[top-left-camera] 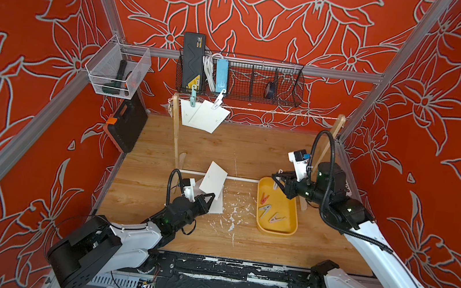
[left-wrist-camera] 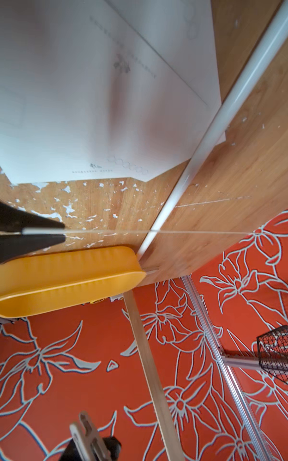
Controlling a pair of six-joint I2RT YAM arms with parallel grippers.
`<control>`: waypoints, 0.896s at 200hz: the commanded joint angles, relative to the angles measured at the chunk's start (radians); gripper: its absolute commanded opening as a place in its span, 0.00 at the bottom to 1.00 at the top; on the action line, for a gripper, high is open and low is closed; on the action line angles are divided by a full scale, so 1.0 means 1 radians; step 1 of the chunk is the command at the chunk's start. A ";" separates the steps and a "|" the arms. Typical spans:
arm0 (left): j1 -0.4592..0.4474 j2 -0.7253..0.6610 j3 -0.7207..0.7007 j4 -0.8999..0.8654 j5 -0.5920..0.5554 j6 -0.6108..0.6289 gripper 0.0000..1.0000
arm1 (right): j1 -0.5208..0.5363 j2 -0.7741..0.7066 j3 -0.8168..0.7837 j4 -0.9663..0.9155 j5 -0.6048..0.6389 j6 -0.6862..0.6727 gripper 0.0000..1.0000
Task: Remove the postcards from the strings
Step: Place the postcard on the postcard.
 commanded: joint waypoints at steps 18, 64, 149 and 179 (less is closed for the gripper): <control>0.001 0.003 0.011 -0.097 -0.032 -0.021 0.00 | 0.005 -0.005 -0.134 0.035 0.090 0.068 0.26; 0.000 -0.038 0.047 -0.259 -0.042 -0.050 0.19 | 0.004 0.042 -0.214 0.057 0.144 0.072 0.27; 0.001 -0.215 0.071 -0.450 -0.036 -0.066 0.74 | 0.005 0.101 -0.238 0.061 0.165 0.072 0.66; 0.001 -0.303 0.082 -0.485 -0.035 -0.036 0.77 | 0.006 0.065 -0.193 0.022 0.150 0.057 0.68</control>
